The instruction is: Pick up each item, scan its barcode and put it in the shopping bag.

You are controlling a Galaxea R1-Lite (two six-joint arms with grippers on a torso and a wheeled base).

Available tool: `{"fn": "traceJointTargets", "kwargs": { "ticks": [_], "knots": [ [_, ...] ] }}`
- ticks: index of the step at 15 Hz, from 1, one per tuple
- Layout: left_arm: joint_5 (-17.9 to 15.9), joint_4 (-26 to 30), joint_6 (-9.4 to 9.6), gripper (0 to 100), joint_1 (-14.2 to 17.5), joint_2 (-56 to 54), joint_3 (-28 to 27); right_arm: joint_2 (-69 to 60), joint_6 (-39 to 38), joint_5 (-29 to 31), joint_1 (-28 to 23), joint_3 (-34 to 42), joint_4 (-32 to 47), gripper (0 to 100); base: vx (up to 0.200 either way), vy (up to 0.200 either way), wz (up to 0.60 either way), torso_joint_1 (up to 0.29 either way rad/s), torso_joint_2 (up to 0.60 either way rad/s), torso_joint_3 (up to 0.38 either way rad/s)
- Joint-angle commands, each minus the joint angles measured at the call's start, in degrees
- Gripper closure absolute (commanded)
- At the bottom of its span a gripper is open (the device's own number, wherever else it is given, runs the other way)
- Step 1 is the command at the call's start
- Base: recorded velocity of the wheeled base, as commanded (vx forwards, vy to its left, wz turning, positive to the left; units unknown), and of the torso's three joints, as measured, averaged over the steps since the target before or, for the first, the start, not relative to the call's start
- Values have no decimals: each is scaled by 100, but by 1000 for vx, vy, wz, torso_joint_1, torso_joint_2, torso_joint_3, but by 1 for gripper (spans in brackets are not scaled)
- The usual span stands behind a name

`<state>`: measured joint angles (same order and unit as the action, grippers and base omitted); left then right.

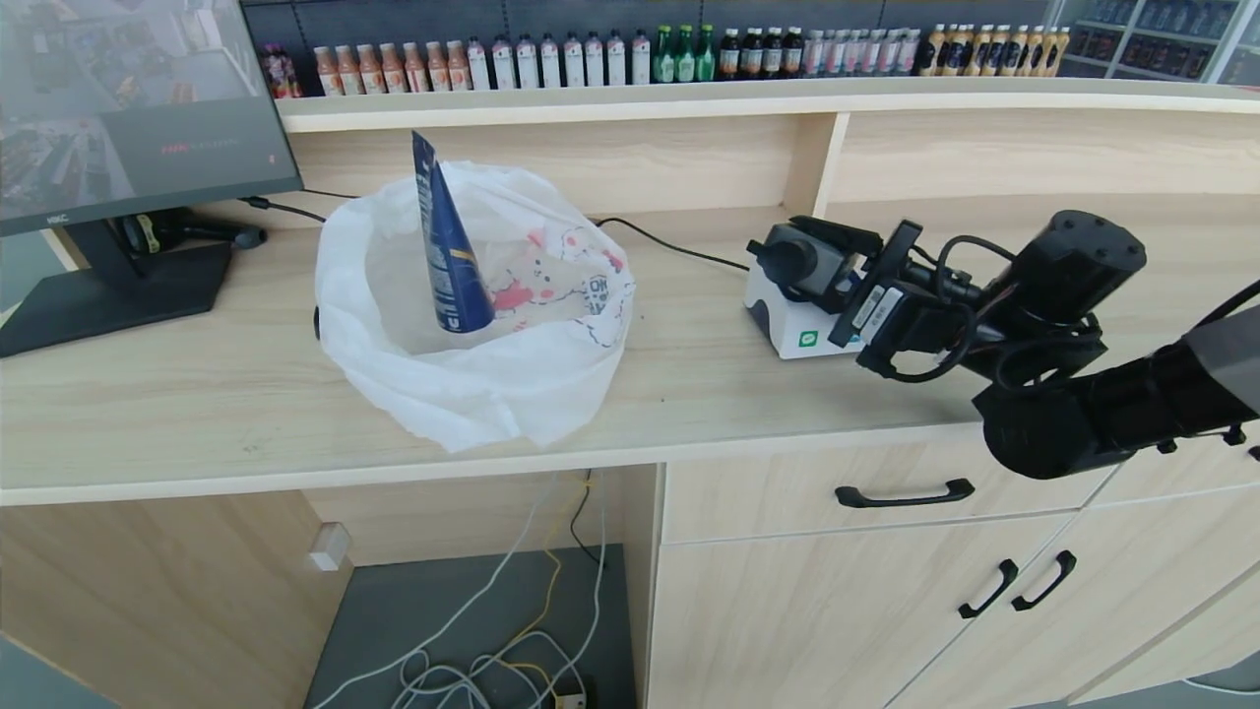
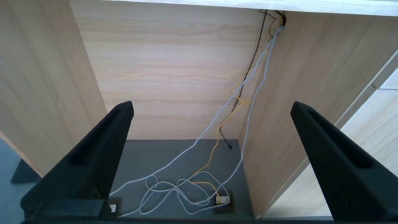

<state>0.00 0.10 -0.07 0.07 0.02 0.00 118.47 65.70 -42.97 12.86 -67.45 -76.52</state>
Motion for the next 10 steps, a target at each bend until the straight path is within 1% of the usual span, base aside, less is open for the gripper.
{"fn": "traceJointTargets", "kwargs": {
  "ticks": [1,10],
  "knots": [
    [0,-1,-1,0,1,-2,0,36,22,-9,6,-5,-3,100,0,0,0,0,0,0],
    [0,-1,-1,0,1,-2,0,-8,13,34,41,-137,41,100,0,0,0,0,0,0]
  ]
}}
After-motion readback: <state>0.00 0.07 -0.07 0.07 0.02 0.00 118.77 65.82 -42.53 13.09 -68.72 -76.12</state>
